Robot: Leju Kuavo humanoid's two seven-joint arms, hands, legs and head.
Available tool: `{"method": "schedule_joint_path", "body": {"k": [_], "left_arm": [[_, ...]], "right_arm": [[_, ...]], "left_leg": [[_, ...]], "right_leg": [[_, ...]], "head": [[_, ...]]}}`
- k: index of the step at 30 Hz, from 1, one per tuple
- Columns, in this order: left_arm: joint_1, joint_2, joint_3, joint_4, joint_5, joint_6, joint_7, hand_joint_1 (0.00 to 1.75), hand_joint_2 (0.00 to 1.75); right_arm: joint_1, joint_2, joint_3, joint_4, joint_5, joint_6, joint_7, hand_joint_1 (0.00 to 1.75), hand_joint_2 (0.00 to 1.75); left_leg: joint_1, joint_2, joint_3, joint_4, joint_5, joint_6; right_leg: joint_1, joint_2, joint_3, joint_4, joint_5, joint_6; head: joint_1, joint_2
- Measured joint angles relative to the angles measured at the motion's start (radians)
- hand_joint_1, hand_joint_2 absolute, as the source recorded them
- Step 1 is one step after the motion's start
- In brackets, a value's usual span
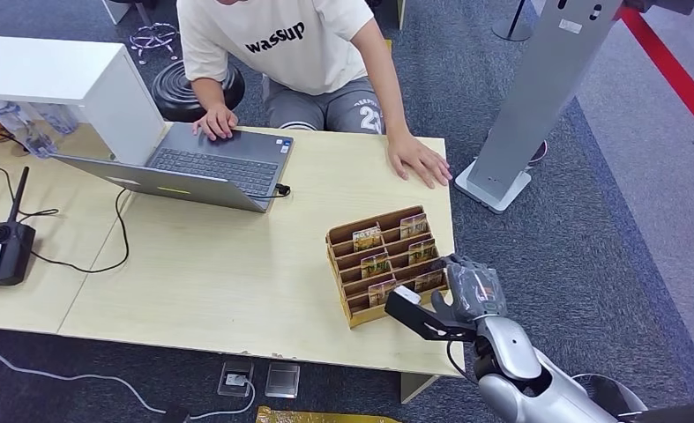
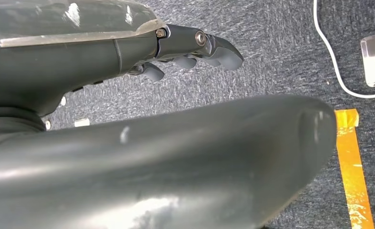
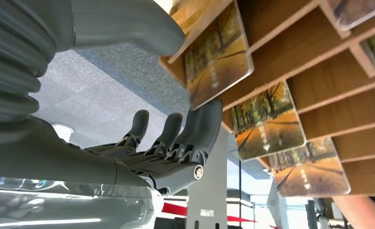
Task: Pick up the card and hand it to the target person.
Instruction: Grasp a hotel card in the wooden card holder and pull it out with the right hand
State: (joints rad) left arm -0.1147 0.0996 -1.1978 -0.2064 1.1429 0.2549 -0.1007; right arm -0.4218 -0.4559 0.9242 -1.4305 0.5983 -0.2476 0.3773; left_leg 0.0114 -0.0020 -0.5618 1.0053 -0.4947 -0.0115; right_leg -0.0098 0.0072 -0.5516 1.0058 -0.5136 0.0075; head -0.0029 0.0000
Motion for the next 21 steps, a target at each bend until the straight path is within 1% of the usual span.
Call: {"method": "schedule_joint_path", "body": {"k": [13,14,17,18,21], "left_arm": [[0.0,0.0,0.0,0.0,0.0,0.0,0.0,0.0,0.0],[0.0,0.0,0.0,0.0,0.0,0.0,0.0,0.0,0.0],[0.0,0.0,0.0,0.0,0.0,0.0,0.0,0.0,0.0],[0.0,0.0,0.0,0.0,0.0,0.0,0.0,0.0,0.0],[0.0,0.0,0.0,0.0,0.0,0.0,0.0,0.0,0.0]], "right_arm": [[0.001,0.001,0.002,0.001,0.002,0.003,0.0,0.92,1.75],[0.001,0.001,0.003,0.001,0.002,0.003,0.0,0.98,1.75],[0.001,0.003,0.004,0.003,0.003,0.003,-0.001,1.28,1.75],[0.001,0.004,0.004,0.004,0.004,0.003,-0.001,1.33,1.75],[0.001,0.006,0.004,0.004,0.005,0.003,-0.001,1.37,1.75]], "left_leg": [[0.0,0.0,0.0,0.0,0.0,0.0],[0.0,0.0,0.0,0.0,0.0,0.0],[0.0,0.0,0.0,0.0,0.0,0.0],[0.0,0.0,0.0,0.0,0.0,0.0],[0.0,0.0,0.0,0.0,0.0,0.0]], "right_leg": [[0.0,0.0,0.0,0.0,0.0,0.0],[0.0,0.0,0.0,0.0,0.0,0.0],[0.0,0.0,0.0,0.0,0.0,0.0],[0.0,0.0,0.0,0.0,0.0,0.0],[0.0,0.0,0.0,0.0,0.0,0.0]], "head": [[0.0,0.0],[0.0,0.0],[0.0,0.0],[0.0,0.0],[0.0,0.0]]}}
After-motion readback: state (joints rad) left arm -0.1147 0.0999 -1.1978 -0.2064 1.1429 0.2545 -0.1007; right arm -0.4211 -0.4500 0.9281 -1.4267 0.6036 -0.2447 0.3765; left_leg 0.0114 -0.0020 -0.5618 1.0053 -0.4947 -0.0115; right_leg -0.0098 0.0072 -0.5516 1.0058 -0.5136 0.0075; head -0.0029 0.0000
